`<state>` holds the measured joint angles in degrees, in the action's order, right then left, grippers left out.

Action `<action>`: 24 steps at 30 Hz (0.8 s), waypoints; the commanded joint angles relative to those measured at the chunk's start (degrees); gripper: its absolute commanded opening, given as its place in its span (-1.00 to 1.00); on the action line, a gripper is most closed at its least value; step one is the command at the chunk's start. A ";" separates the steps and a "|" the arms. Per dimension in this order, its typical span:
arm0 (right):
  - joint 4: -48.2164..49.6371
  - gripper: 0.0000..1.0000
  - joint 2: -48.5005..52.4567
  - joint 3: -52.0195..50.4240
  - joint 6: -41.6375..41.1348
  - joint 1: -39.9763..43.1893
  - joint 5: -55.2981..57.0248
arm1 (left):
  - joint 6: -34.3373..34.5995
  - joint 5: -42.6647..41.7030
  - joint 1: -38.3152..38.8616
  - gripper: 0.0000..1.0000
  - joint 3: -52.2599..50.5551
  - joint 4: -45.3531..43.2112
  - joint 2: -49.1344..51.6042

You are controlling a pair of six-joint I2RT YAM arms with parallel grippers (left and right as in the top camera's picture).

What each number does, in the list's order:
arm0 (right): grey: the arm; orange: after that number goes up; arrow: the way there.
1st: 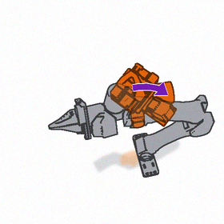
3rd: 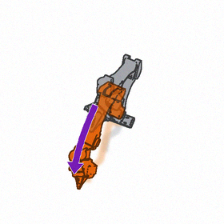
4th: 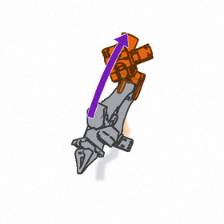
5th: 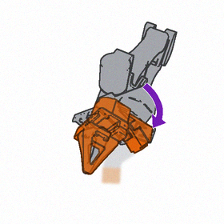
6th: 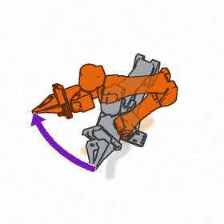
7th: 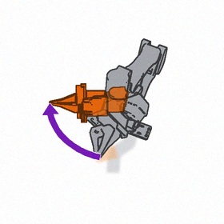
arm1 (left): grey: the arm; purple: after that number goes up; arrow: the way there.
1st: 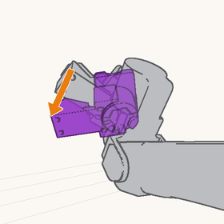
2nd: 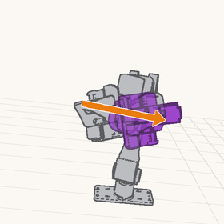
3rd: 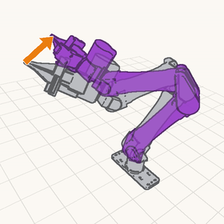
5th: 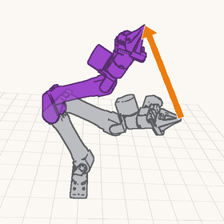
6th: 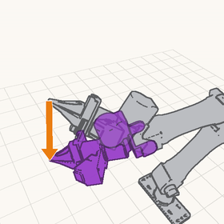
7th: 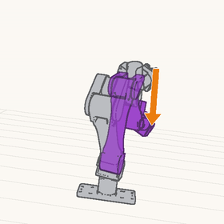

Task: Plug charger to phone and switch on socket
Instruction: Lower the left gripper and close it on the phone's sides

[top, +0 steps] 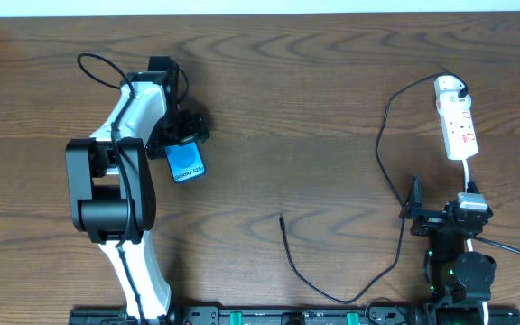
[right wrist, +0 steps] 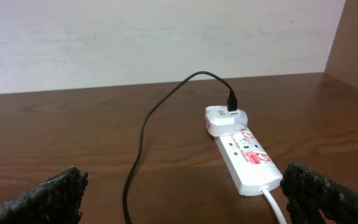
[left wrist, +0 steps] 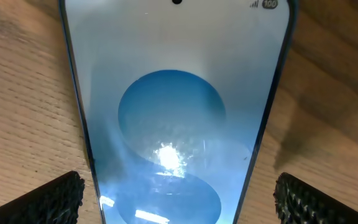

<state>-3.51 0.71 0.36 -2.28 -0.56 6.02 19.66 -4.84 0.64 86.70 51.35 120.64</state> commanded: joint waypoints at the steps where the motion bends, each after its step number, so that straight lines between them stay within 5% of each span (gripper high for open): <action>1: -0.20 0.99 -0.33 -0.04 0.66 -0.24 0.04 | -0.09 -0.70 -0.24 0.96 -0.26 0.15 0.87; 24: -0.20 0.98 -0.33 -0.04 0.66 -0.24 0.04 | -1.84 -0.48 -0.24 0.95 -3.76 -3.72 0.87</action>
<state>-3.51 0.71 0.36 -2.28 -0.56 6.02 19.20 -4.99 0.64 84.07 47.92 120.60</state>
